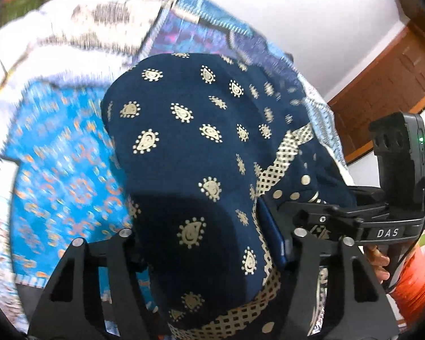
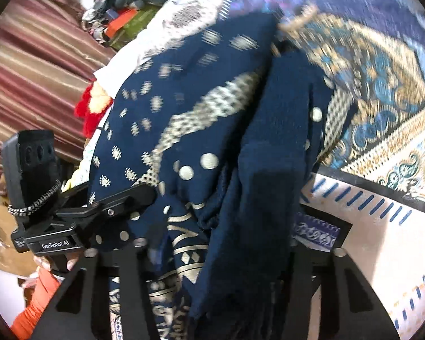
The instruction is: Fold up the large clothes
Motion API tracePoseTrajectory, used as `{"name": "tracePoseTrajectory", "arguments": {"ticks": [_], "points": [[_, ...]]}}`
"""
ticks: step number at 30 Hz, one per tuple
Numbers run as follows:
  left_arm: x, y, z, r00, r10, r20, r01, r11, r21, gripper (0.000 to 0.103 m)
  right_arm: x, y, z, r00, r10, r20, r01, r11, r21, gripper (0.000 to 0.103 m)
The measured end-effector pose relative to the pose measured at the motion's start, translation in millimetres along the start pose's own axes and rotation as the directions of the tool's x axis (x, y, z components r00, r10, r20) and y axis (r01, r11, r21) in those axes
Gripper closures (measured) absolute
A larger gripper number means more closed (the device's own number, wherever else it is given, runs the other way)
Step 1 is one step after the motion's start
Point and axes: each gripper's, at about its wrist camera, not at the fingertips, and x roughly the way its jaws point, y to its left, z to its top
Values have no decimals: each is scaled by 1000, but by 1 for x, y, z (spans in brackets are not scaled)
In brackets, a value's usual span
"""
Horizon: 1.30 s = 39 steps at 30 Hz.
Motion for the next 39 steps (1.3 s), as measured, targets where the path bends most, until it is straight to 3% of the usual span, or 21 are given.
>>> {"name": "tracePoseTrajectory", "arguments": {"ticks": [9, 15, 22, 25, 27, 30, 32, 33, 39], "points": [[-109, 12, 18, 988, 40, 147, -43, 999, 21, 43, -47, 89, 16, 992, 58, 110, -50, 996, -73, 64], [-149, 43, 11, 978, 128, 167, -131, 991, 6, 43, -21, 149, 20, 989, 101, 110, -89, 990, -106, 64], [-117, 119, -24, 986, 162, 30, -157, 980, -124, 43, 67, 166, 16, 995, 82, -53, -86, 993, -78, 64], [-78, 148, -43, 985, 155, -77, -166, 970, -177, 43, 114, 158, 9, 988, 21, -152, -35, 995, -91, 64], [-56, 160, -56, 981, 151, -121, -171, 969, -178, 37, 141, 149, 2, 976, -39, -214, 17, 994, -104, 63], [-62, 146, -69, 978, 202, -61, -207, 972, -109, 28, 150, 139, -7, 976, -74, -207, 47, 990, -134, 48], [-65, 138, -74, 967, 251, -43, -254, 964, -77, 17, 146, 138, -12, 974, -130, -188, 96, 980, -176, 21], [-67, 133, -80, 961, 274, -37, -275, 960, -58, 13, 142, 134, -18, 972, -165, -168, 130, 971, -201, 17], [-81, 119, -121, 956, 291, -29, -292, 955, -60, 7, 107, 126, -66, 969, -214, -120, 173, 943, -285, 15]]}}
